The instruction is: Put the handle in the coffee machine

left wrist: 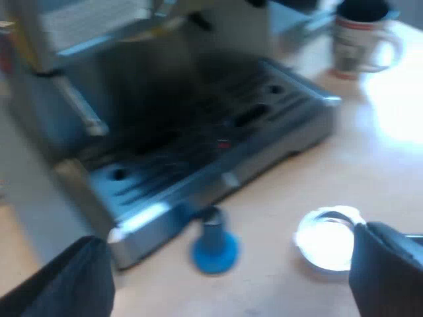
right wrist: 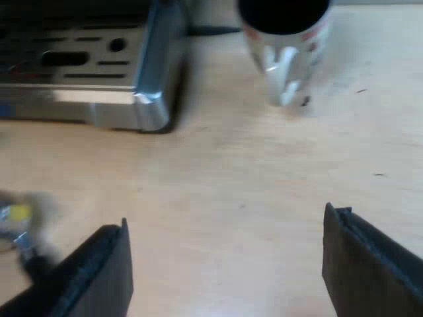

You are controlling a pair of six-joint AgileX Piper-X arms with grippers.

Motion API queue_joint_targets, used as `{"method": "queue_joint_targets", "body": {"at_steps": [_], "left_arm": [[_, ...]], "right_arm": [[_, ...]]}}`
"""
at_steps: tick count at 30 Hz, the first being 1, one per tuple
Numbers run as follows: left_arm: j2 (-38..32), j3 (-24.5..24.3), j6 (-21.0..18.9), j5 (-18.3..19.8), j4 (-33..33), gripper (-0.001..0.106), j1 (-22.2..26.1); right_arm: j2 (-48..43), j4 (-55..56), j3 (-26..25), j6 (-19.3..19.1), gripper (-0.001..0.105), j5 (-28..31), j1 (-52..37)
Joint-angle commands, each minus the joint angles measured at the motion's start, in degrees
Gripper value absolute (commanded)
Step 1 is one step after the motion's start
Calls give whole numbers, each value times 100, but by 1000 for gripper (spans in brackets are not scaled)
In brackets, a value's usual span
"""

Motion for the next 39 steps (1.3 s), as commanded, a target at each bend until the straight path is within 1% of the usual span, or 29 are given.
{"method": "queue_joint_targets", "body": {"at_steps": [1, 2, 3, 6, 8, 10, 11, 12, 14, 16, 18, 20, 21, 23, 24, 25, 26, 27, 28, 29, 30, 32, 35, 37, 39], "left_arm": [[280, -103, 281, 341, 48, 75, -83], [381, -119, 383, 383, 62, 75, -127], [573, -147, 579, 401, 83, 75, -212], [885, -188, 920, 399, 208, 75, -469], [1089, -194, 1057, 399, 354, 75, -743], [1132, -194, 1076, 399, 384, 75, -772], [1337, -194, 1160, 399, 496, 75, -1056], [1469, -194, 1162, 399, 570, 75, -1312], [1652, -194, 1162, 399, 600, 75, -1646], [1768, -194, 1196, 346, 598, 79, -1873], [1928, -194, 1323, 192, 598, 83, -2169], [2055, -194, 1329, 57, 560, 83, -2330], [2133, -194, 1332, -18, 522, 83, -2431], [2226, -194, 1332, -79, 473, 83, -2530], [2258, -194, 1332, -79, 458, 83, -2544], [2386, -194, 1332, -79, 393, 83, -2573], [2464, -194, 1332, -69, 317, 83, -2572], [2553, -194, 1332, -71, 228, 83, -2572], [2594, -194, 1332, -71, 191, 83, -2572], [2654, -194, 1332, -71, 113, 83, -2572], [2674, -194, 1332, -71, 41, 83, -2602], [2673, -194, 1289, -71, -53, 83, -2699], [2673, -194, 1067, -81, -145, 83, -2925], [2699, -176, 936, -96, -187, 83, -3061], [2712, -175, 886, -137, -245, 83, -3123]], "right_arm": [[318, 218, -248, -105, 63, -324, 161], [493, 342, -346, -115, 63, -405, 275], [663, 448, -428, -116, 63, -475, 404], [993, 591, -557, -130, 63, -527, 778], [1166, 612, -584, -130, 63, -527, 1051], [1247, 610, -584, -130, 63, -500, 1196], [1287, 610, -582, -130, 63, -481, 1270], [1453, 610, -582, -82, 63, -343, 1583], [1765, 599, -582, 102, 63, 205, 2223], [1938, 557, -582, 233, 63, 418, 2553], [2187, 444, -582, 547, 63, 847, 3029], [2366, 382, -582, 717, 63, 1182, 3311], [2506, 346, -582, 823, 60, 1341, 3489], [2657, 325, -582, 956, 56, 1464, 3620], [2849, 312, -582, 1177, 45, 1571, 3806], [2985, 314, -582, 1261, 38, 1585, 3884], [3128, 314, -582, 1362, 29, 1584, 3964], [3294, 314, -582, 1499, 18, 1584, 4033], [3349, 314, -582, 1597, 12, 1584, 4062], [3505, 238, -569, 1782, 1, 1572, 4119], [3642, 127, -541, 1890, 0, 1544, 4182], [3811, -82, -458, 1903, 0, 1543, 4297], [4017, -492, -210, 1902, 0, 1543, 4494], [4131, -734, -46, 2004, 0, 1543, 4626], [4350, -952, 139, 2224, 0, 1543, 4747]]}}
